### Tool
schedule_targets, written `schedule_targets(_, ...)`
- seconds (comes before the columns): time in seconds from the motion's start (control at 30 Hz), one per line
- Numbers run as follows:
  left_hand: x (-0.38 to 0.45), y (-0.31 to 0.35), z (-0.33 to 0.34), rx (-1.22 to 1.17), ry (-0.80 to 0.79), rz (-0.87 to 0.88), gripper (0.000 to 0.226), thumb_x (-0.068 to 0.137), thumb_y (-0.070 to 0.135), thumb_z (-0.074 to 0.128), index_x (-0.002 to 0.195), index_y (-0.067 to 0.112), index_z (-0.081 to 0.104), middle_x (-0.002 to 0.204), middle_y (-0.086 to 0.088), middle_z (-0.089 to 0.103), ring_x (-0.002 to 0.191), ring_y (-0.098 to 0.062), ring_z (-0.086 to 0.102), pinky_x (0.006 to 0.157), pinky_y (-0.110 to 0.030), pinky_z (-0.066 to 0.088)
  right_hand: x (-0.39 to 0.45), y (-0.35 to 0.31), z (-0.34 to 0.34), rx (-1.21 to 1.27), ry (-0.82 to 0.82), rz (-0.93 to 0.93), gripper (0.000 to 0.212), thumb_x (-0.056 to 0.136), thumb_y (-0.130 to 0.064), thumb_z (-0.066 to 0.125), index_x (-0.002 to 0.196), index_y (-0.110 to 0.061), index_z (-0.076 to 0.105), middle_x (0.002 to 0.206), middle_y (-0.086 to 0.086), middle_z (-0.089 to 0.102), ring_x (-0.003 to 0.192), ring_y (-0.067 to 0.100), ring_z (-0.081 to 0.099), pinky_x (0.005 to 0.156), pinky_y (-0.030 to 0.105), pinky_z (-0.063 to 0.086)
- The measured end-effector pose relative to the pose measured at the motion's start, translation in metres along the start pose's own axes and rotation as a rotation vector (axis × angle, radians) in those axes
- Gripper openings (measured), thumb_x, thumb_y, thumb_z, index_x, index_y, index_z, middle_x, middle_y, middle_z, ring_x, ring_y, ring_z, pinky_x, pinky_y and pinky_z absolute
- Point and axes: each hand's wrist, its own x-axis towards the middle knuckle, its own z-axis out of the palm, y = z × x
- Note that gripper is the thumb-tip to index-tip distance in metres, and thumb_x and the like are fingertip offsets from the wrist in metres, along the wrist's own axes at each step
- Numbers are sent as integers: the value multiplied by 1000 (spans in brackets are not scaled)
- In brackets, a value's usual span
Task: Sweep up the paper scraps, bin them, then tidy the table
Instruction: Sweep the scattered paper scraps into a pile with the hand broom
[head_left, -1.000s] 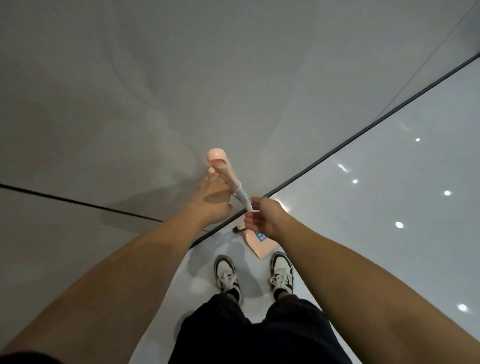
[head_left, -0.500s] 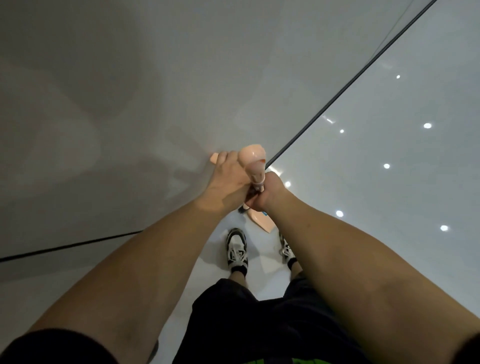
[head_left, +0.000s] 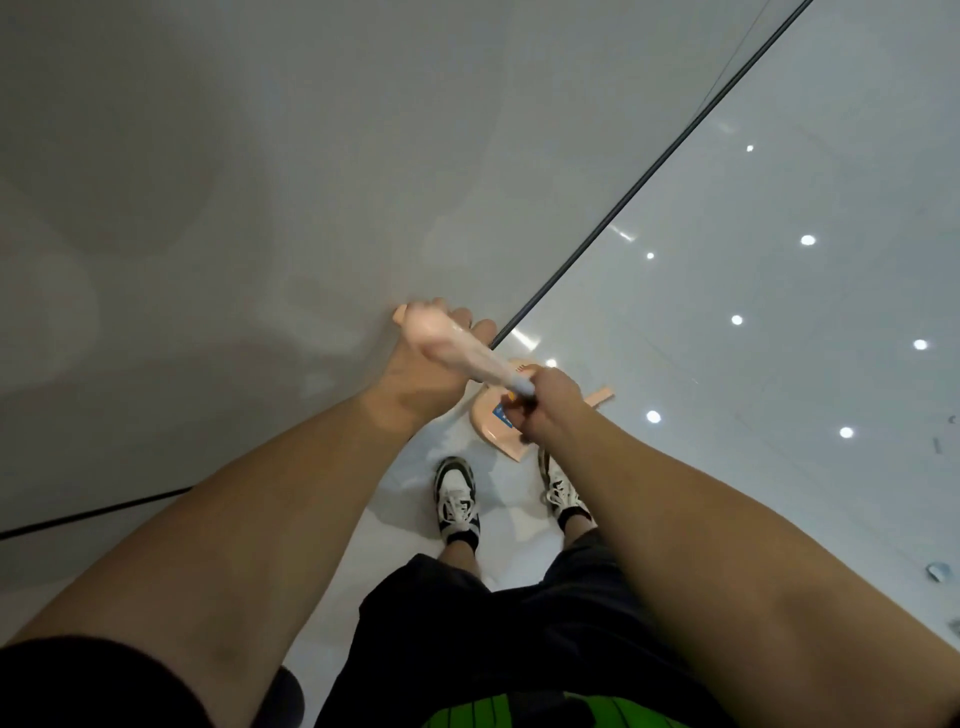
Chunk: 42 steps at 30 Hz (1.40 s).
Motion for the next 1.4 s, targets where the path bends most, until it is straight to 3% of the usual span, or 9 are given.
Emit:
schedule_targets(0.1, 5, 0, 6, 163, 135, 43, 35, 80, 53, 64, 91, 24, 49, 85, 0, 54, 84, -26, 47, 78, -39, 28, 4, 3, -46, -140, 23, -59, 18, 97, 2, 34, 102, -5, 50, 86, 13, 53, 80, 29, 59, 59, 38, 56)
schedule_targets(0.23, 6, 3, 3, 150, 106, 17, 39, 79, 50, 67, 99, 23, 49, 96, -3, 59, 93, -28, 50, 83, -42, 32, 5, 3, -73, -159, 66, -109, 41, 92, 5, 40, 131, -6, 44, 91, 12, 43, 65, 27, 45, 52, 39, 44)
schedule_targets(0.47, 8, 15, -34, 90, -35, 16, 71, 73, 75, 53, 121, 23, 46, 122, -7, 56, 114, -32, 51, 90, -46, 35, -34, -17, -76, -178, 63, -202, 24, 94, 5, 44, 115, -6, 44, 83, 14, 45, 67, 25, 49, 57, 37, 44)
schedule_targets(0.67, 30, 60, -85, 99, -12, 216, 70, 81, 69, 48, 133, 24, 42, 131, -7, 51, 122, -31, 43, 95, -49, 34, -73, -30, -103, -10, 9, -271, 26, 94, 5, 46, 120, 1, 44, 90, 16, 44, 52, 22, 46, 54, 38, 53)
schedule_targets(0.73, 34, 88, -92, 109, -8, 299, 69, 83, 68, 47, 135, 23, 41, 132, -7, 50, 122, -31, 43, 95, -49, 35, -87, -30, -122, 52, 14, -287, 21, 95, 3, 46, 116, 1, 47, 78, 16, 45, 53, 20, 44, 48, 33, 56)
schedule_targets(0.9, 37, 166, -105, 129, 2, 527, 68, 87, 64, 48, 140, 23, 38, 135, -7, 49, 124, -31, 43, 95, -47, 37, -110, -29, -184, 236, 72, -354, 6, 94, 2, 50, 100, 3, 52, 64, 14, 46, 55, 21, 47, 85, 43, 57)
schedule_targets(0.97, 35, 200, -109, 77, -38, 594, 68, 87, 62, 50, 141, 23, 37, 135, -7, 49, 125, -30, 43, 96, -45, 40, -115, -27, -216, 292, 81, -364, 7, 93, 2, 53, 99, 5, 55, 64, 15, 50, 55, 22, 50, 91, 44, 56)
schedule_targets(1.23, 66, 340, -114, 62, -167, 754, 69, 89, 53, 54, 146, 21, 33, 142, -9, 44, 129, -31, 41, 102, -44, 41, -90, -44, -336, 453, 200, -370, 10, 86, 3, 62, 94, 9, 59, 73, 18, 55, 53, 25, 54, 50, 34, 58)
schedule_targets(1.4, 105, 426, -113, 117, -238, 729, 68, 90, 50, 54, 148, 21, 31, 144, -9, 41, 131, -29, 39, 104, -43, 39, -59, -103, -411, 510, 194, -367, 32, 83, 5, 65, 112, 10, 56, 97, 21, 51, 65, 29, 54, 47, 31, 56)
